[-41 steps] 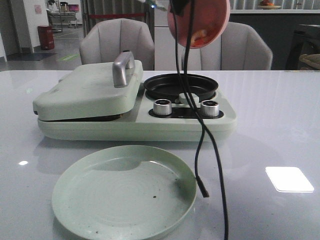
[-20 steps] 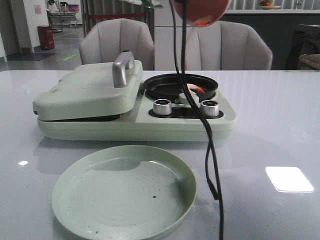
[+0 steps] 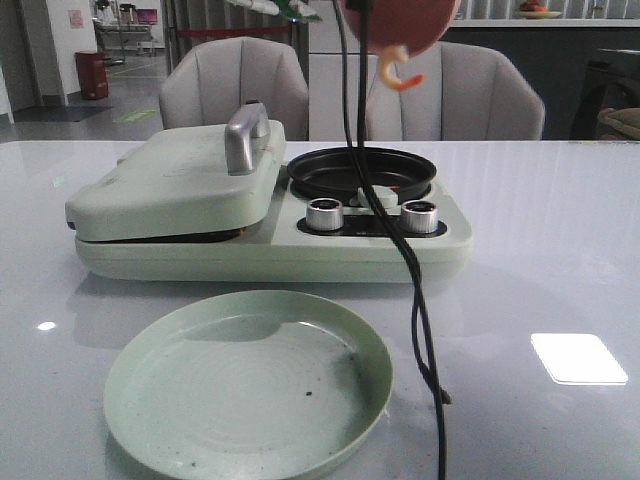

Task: Make breakfast with bread and shrimp
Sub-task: 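Tilt the pink bowl over the frying pan to pour the shrimp, then lower the empty pink bowl back onto the table and release it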

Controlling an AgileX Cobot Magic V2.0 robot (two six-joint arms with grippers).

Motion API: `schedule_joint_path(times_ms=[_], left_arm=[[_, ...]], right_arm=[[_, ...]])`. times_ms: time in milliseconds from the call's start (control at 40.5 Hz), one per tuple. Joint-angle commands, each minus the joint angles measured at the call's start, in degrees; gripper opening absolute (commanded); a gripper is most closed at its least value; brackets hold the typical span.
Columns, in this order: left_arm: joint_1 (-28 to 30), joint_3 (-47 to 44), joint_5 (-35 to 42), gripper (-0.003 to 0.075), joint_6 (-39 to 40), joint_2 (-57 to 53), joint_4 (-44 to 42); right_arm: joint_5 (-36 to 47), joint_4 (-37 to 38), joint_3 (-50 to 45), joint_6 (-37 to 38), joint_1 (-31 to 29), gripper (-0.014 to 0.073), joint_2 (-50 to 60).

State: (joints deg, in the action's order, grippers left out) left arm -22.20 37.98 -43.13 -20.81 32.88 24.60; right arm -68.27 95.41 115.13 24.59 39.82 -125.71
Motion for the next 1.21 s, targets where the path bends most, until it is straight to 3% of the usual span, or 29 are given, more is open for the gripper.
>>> schedule_joint_path(times_ms=[0, 222, 493, 740, 888, 1011, 1184], left_arm=[[-0.44, 1.45, 4.21, 0.0098, 0.62, 0.12, 1.35], [-0.44, 1.45, 4.21, 0.0098, 0.62, 0.12, 1.35], [-0.44, 1.45, 4.21, 0.0098, 0.62, 0.12, 1.35], [-0.44, 1.45, 4.21, 0.0098, 0.62, 0.12, 1.35], [-0.44, 1.45, 4.21, 0.0098, 0.62, 0.12, 1.35], [-0.44, 1.45, 4.21, 0.0098, 0.62, 0.12, 1.35], [-0.44, 1.45, 4.21, 0.0098, 0.62, 0.12, 1.35]], right_arm=[[-2.27, 1.55, 1.45, 0.48, 0.57, 0.0018, 1.57], [-3.4, 5.64, -0.1, 0.56, 0.97, 0.0018, -1.59], [-3.43, 2.23, 0.03, 0.61, 0.97, 0.0018, 2.54], [-7.63, -14.28, 0.03, -0.72, -0.84, 0.0018, 13.22], [-6.69, -32.17, -1.67, -1.09, -5.16, 0.0018, 21.89], [-4.89, -48.31, -6.25, -5.26, -12.55, 0.0018, 28.41], [-1.34, -64.97, -16.23, -8.81, -25.5, 0.0018, 33.86]])
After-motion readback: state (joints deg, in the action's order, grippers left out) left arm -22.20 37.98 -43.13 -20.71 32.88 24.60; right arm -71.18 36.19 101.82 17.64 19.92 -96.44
